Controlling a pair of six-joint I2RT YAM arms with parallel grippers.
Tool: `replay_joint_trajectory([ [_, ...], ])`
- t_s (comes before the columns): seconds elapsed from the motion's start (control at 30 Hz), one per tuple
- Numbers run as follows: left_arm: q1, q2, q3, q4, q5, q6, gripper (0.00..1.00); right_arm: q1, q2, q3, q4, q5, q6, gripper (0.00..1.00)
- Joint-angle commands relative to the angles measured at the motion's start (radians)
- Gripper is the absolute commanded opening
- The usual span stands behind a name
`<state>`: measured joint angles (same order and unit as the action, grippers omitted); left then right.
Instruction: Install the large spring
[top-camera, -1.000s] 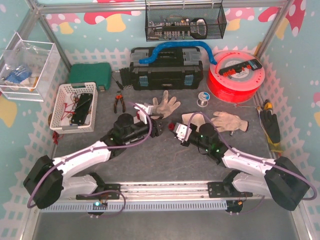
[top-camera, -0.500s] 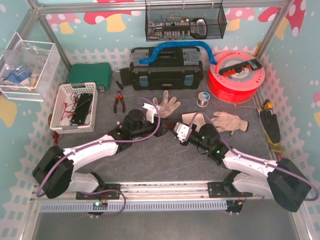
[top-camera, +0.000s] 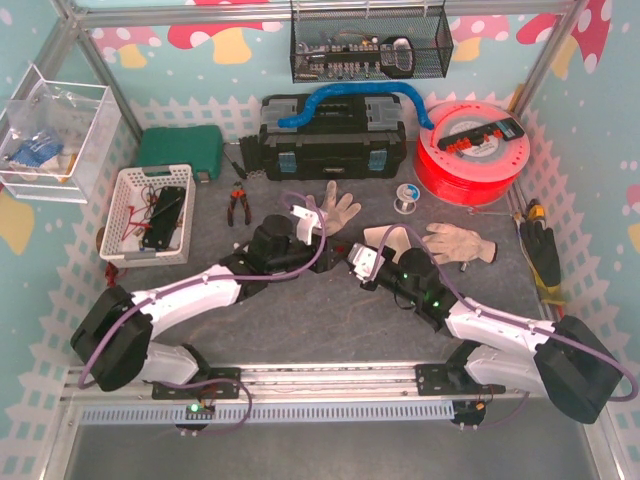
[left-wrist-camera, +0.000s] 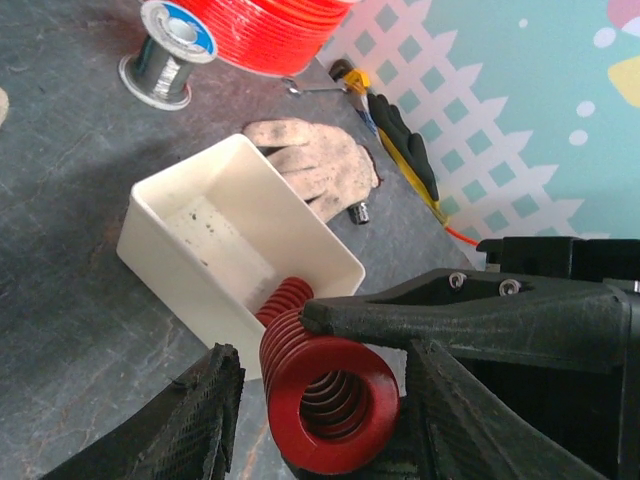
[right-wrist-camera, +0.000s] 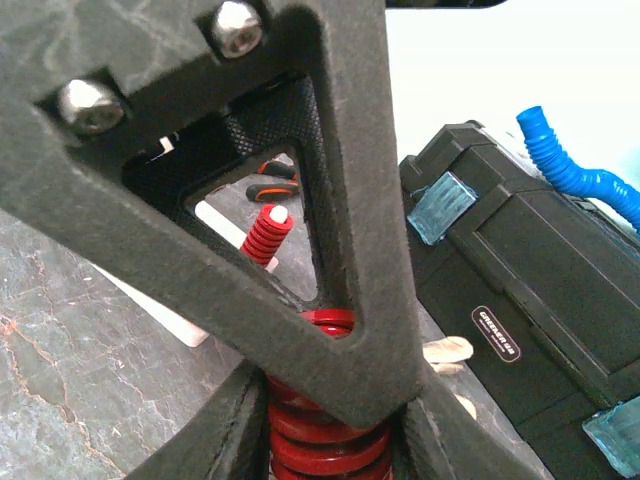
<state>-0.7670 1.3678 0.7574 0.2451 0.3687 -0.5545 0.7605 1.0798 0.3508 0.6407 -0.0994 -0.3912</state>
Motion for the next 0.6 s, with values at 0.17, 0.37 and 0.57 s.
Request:
replay_joint_trajectory([
  [0.17,-0.008,0.030,0.025,-0.063,0.066,-0.001,0.44,0.017,-0.002,0.006,0.077,-0.008,-0.015,0.10],
  [0.37,-0.008,0.056,0.051,-0.086,0.073,0.001,0.38,0.019,0.002,0.007,0.077,-0.022,-0.020,0.10],
  [0.57,-0.008,0.055,0.056,-0.087,0.070,0.004,0.22,0.023,0.033,0.024,0.050,-0.070,-0.030,0.11],
])
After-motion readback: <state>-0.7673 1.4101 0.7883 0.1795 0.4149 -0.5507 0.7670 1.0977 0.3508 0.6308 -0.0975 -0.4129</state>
